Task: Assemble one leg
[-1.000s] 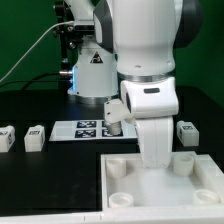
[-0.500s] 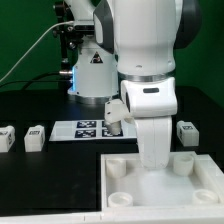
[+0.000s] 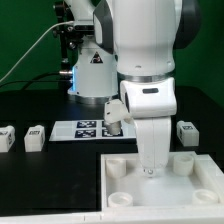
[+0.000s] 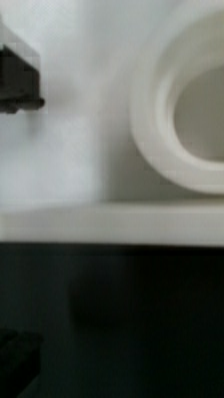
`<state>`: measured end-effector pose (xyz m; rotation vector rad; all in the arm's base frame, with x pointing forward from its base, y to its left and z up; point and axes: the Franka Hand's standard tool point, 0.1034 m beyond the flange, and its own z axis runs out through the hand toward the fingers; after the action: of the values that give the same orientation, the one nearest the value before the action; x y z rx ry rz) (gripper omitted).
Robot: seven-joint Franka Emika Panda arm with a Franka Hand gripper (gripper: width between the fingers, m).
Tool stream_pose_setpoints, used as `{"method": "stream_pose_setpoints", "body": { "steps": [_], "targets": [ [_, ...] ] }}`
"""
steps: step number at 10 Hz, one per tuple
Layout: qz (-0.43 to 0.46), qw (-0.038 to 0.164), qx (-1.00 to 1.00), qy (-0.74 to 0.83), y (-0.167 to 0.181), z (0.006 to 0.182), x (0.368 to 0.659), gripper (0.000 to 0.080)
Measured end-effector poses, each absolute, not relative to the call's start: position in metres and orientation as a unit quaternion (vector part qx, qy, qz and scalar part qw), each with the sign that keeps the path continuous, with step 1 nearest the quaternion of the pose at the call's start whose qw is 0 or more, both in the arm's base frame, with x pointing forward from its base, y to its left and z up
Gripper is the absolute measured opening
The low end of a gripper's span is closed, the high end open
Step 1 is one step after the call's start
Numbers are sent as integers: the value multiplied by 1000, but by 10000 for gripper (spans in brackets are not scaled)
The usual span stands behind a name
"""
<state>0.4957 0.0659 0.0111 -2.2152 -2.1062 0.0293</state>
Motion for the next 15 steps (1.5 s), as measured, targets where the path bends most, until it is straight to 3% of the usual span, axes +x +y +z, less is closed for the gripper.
{"method": "stream_pose_setpoints", "body": {
  "steps": [1, 6, 8, 10, 15],
  "targets": [
    [10, 42, -724, -688, 66, 11, 496, 642],
    [10, 42, -724, -688, 65, 11, 496, 649],
    [7, 35, -748, -663, 67, 24, 495, 649],
    [9, 25, -810, -585, 85, 48, 482, 649],
    [22, 43, -955, -292, 127, 48, 475, 649]
  ]
}}
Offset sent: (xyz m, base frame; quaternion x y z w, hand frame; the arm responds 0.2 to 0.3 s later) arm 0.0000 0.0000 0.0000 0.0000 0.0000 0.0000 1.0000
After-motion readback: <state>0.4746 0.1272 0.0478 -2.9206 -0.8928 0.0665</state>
